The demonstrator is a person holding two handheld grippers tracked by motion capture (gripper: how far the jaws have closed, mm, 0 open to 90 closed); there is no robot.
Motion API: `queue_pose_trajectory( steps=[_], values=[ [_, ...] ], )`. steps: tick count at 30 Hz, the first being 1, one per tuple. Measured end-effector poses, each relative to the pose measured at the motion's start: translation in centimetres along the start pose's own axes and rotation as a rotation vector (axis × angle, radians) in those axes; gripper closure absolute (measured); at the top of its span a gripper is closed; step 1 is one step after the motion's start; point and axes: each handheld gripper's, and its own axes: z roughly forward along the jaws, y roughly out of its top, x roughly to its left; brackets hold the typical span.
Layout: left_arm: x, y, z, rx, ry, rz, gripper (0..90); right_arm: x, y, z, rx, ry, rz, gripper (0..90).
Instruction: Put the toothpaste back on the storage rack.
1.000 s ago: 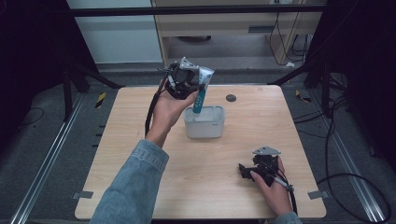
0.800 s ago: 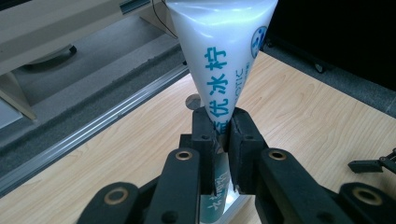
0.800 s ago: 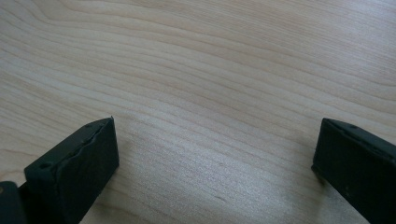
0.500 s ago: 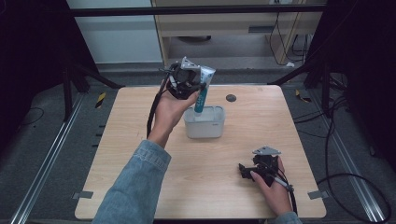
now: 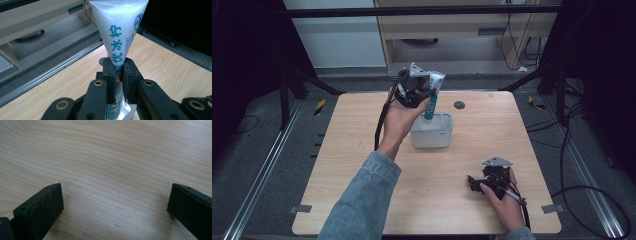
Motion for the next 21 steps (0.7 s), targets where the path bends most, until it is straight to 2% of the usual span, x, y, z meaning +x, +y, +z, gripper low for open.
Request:
queue_pose_trajectory(
  steps=[4,8,21],
  values=[
    [-0.1,-0.5,0.6,0.004,0.02,0.012,81.8,0.0,0.0,0.0,0.0,0.001,-0.001,0.4],
    [-0.1,-1.1,1.2,-0.019,0.017,-0.007,81.8,0.0,0.0,0.0,0.002,0.005,0.004,0.4],
    [0.1,-2.8,3.0,-0.01,0.012,-0.024,81.8,0.0,0.0,0.0,0.004,0.003,0.002,0.4]
  ],
)
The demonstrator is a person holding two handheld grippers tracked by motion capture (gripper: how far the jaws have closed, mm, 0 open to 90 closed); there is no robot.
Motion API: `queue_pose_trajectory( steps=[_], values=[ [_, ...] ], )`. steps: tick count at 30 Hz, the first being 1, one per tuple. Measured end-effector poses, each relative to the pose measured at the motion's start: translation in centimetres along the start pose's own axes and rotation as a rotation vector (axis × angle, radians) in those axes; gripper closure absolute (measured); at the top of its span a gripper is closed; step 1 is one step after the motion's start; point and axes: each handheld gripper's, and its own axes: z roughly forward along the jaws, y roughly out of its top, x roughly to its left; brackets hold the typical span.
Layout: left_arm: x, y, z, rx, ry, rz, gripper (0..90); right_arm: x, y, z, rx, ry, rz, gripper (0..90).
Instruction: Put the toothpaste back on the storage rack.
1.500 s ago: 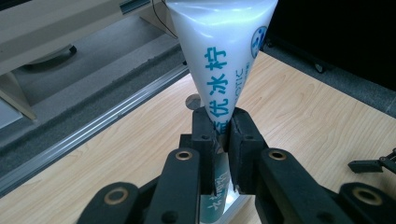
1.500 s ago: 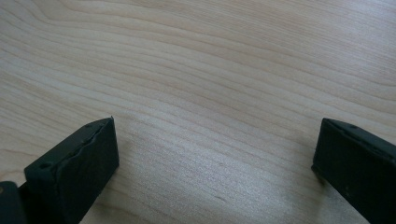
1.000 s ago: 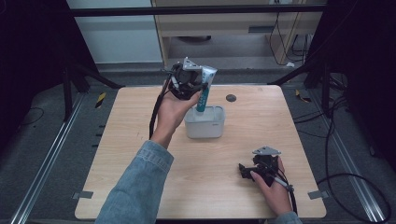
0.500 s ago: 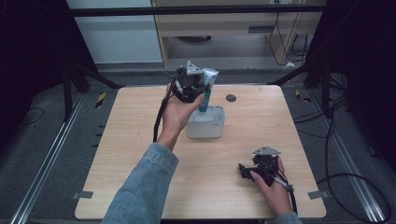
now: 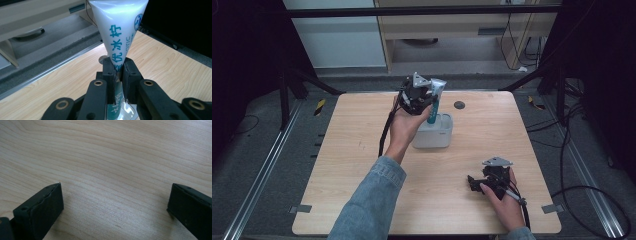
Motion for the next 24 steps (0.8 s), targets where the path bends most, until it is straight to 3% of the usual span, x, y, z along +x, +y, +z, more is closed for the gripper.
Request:
queue_pose_trajectory(
  steps=[24],
  values=[
    [-0.2,-3.0,2.5,0.059,-0.003,-0.004,81.7,0.0,0.0,0.0,-0.004,0.0,-0.005,0.4]
  ],
)
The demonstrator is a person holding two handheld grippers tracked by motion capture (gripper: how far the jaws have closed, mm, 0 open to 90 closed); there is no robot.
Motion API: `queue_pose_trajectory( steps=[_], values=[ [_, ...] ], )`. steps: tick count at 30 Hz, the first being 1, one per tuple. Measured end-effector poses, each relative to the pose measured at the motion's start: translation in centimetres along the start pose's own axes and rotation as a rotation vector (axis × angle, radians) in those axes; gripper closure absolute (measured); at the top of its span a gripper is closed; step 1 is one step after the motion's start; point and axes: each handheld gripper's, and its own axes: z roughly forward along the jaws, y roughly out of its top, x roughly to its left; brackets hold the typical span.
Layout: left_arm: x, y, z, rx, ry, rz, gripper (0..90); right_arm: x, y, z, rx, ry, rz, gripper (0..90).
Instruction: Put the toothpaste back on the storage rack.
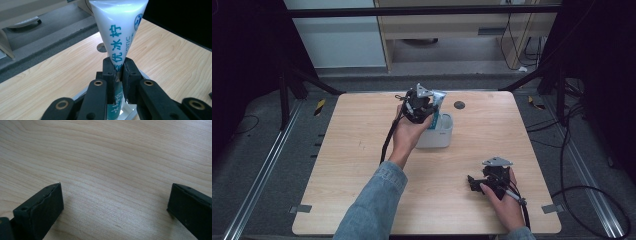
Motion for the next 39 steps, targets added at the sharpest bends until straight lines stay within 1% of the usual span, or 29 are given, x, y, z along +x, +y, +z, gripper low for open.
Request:
queue_pose_trajectory(
  steps=[4,9,14,19,31,39],
  values=[
    [0.0,-0.3,0.3,0.004,-0.004,-0.005,81.7,0.0,0.0,0.0,0.001,0.001,0.001,0.4],
    [0.1,-0.5,0.5,0.015,-0.002,-0.001,81.7,0.0,0.0,0.0,0.001,0.002,0.005,0.4],
    [0.3,-1.0,0.9,0.028,-0.007,-0.018,81.6,0.0,0.0,0.0,0.001,0.003,0.006,0.4],
    [0.4,-1.4,1.1,0.039,-0.008,-0.017,81.6,0.0,0.0,0.0,0.002,0.002,0.006,0.4],
    [0.5,-1.5,1.4,0.063,-0.013,-0.022,81.6,0.0,0.0,0.0,0.003,0.002,0.006,0.4],
    [0.3,-1.7,2.0,0.082,-0.016,-0.024,81.5,0.0,0.0,0.0,0.003,0.002,0.008,0.4]
  ],
)
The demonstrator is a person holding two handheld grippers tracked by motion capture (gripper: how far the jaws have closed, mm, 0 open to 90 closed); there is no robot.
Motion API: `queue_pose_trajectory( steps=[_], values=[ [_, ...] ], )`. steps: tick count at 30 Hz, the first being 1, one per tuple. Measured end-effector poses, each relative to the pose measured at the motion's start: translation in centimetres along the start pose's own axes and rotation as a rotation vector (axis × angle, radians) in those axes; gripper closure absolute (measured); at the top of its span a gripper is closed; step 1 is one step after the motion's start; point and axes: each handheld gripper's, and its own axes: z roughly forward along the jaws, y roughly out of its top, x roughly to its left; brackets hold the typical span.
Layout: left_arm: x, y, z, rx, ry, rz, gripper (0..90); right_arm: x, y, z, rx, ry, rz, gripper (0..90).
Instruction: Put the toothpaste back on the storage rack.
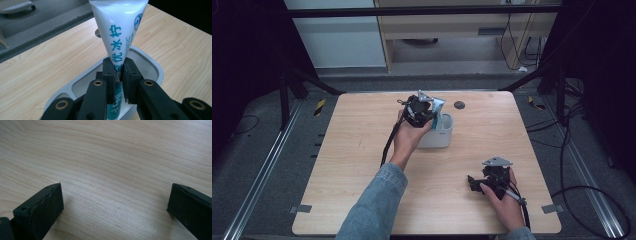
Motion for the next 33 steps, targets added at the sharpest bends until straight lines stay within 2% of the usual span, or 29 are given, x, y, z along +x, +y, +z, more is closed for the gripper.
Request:
queue_pose_trajectory(
  steps=[23,29,33],
  values=[
    [0.1,-0.5,1.1,0.027,-0.002,-0.013,81.4,0.0,0.0,0.0,0.0,0.0,0.0,0.4],
    [0.3,-0.5,1.2,0.024,-0.002,-0.025,81.2,0.0,0.0,0.0,0.0,0.0,0.0,0.4],
    [0.7,-0.5,1.4,0.018,-0.005,-0.05,81.0,0.0,0.0,0.0,-0.001,0.0,-0.001,0.4]
  ],
)
